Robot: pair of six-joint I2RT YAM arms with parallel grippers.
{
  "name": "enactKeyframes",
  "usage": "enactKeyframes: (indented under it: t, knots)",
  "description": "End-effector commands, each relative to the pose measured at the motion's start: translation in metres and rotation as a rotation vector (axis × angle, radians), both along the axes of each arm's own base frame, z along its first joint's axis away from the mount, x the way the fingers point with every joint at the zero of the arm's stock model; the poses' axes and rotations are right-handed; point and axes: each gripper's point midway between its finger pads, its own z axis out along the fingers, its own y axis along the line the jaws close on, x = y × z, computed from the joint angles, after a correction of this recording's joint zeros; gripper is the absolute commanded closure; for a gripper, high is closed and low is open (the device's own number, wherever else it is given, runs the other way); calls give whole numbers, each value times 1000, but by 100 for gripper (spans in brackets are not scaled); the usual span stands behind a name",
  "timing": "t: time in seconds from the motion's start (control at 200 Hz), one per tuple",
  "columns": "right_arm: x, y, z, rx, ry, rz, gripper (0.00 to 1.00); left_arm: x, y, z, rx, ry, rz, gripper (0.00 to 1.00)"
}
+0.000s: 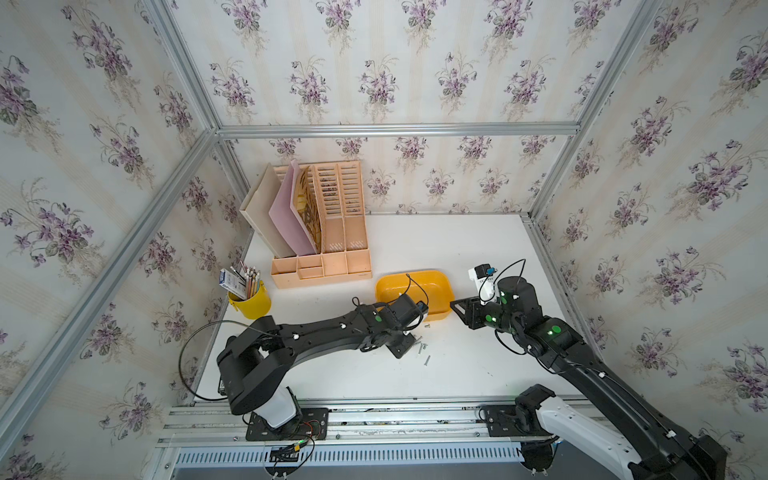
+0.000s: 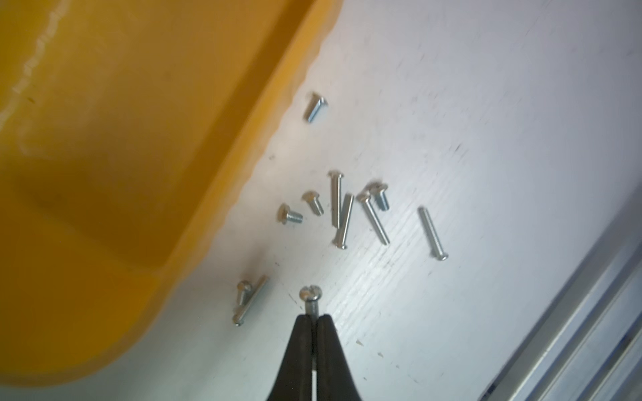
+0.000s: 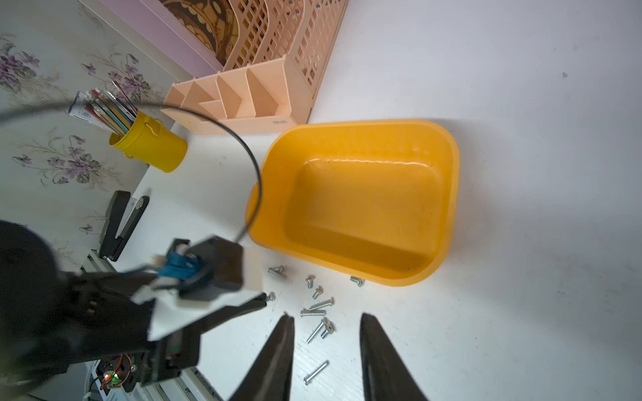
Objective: Put the screws on the desktop into the storage box
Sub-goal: Pick up the screw from the center of the board, then place the screw in the storage box.
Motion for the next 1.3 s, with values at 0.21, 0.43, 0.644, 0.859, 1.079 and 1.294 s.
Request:
enactKeyframes:
  t: [0.21, 0.43, 0.644, 0.859, 1.079, 1.294]
  knots:
    - [-24, 31, -27, 33, 73, 174, 65, 66, 20, 45, -94, -10, 89, 100]
    - [-31, 44, -53, -19, 110, 216, 66, 105, 11, 30, -30, 17, 84, 99]
    - [-39, 57, -88, -139, 163, 262, 67, 120, 16, -4, 98, 26, 77, 96]
    - [-42, 54, -116, -218, 205, 243, 69, 126, 14, -14, 117, 15, 67, 91]
    - [-49, 58, -130, -207, 273, 195, 75, 125, 20, -30, 158, 31, 73, 89]
    - [-47, 57, -144, -268, 258, 141, 70, 122, 21, -42, 163, 47, 75, 85]
